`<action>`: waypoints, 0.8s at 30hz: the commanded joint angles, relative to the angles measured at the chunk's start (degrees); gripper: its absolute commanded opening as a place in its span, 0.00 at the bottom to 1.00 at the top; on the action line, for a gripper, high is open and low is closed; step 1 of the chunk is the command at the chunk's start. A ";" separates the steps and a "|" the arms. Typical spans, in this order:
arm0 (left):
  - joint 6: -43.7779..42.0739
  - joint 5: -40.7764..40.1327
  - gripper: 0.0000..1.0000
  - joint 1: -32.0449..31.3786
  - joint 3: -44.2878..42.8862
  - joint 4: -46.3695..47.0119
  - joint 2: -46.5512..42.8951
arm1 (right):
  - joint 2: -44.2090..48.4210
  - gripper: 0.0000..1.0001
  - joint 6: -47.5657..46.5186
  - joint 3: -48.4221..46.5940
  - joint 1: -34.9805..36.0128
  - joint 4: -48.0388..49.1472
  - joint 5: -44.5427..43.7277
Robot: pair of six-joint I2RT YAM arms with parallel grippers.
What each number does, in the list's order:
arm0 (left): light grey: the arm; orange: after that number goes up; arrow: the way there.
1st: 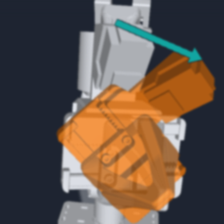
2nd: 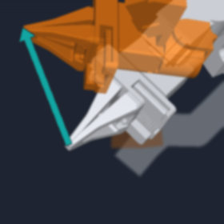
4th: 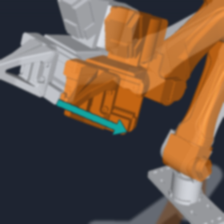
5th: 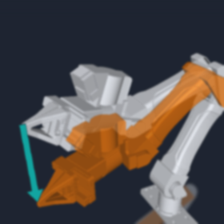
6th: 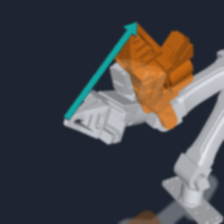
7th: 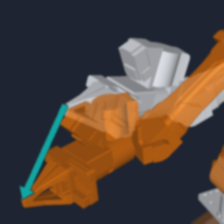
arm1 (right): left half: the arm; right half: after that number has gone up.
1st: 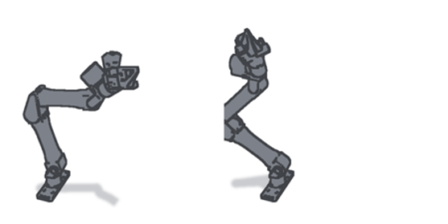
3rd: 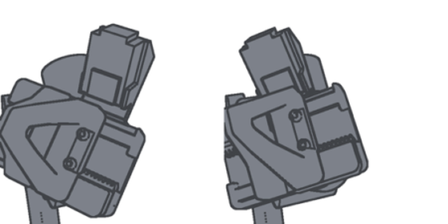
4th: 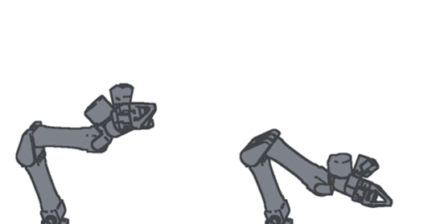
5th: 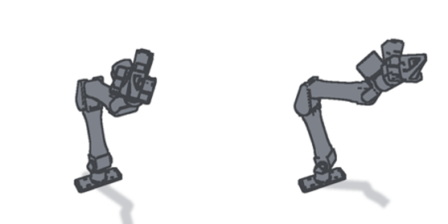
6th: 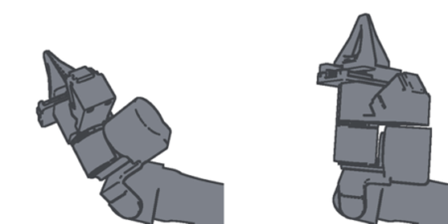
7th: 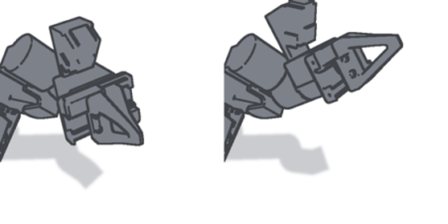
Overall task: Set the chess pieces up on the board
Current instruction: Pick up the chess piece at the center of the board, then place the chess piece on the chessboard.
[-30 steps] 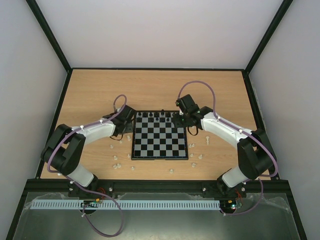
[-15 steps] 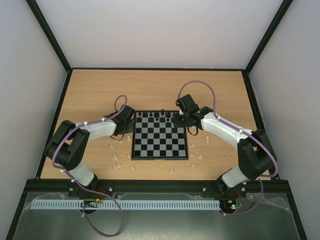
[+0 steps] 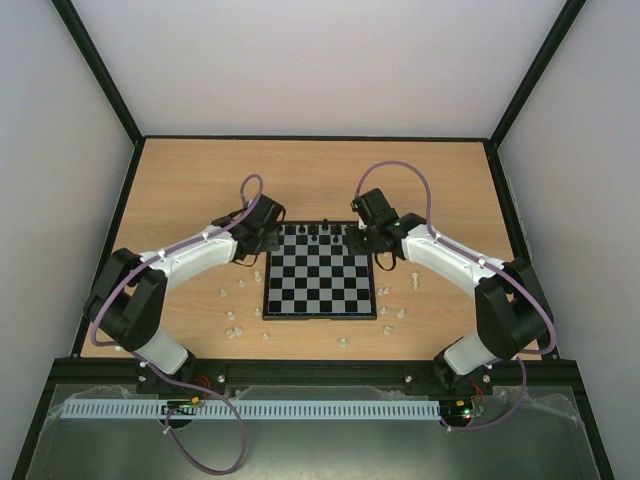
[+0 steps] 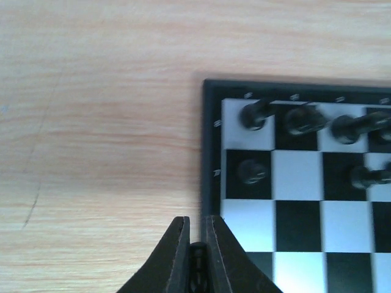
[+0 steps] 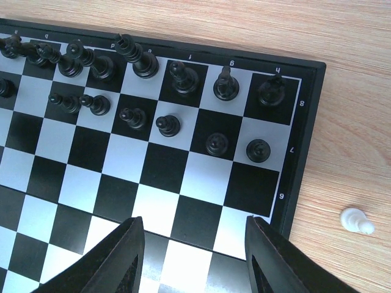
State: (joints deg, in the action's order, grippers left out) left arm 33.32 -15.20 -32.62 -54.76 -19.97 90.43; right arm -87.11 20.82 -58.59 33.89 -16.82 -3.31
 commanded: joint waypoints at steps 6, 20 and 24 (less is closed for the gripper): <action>-1.61 1.61 0.05 -4.78 -8.31 -4.04 3.13 | 1.18 0.46 0.36 0.57 0.39 -1.26 -1.94; -2.56 1.12 0.05 -6.17 -14.33 -2.11 13.77 | 0.80 0.46 0.41 0.43 0.39 -1.22 -1.98; -2.95 1.36 0.05 -5.58 -14.91 -0.80 15.90 | 0.71 0.46 0.36 0.48 0.39 -1.29 -2.03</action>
State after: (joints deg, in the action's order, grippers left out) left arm 31.33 -13.15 -38.81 -67.88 -21.67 104.33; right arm -87.11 20.88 -58.59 33.89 -16.82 -4.78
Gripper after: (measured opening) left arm 0.088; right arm 0.460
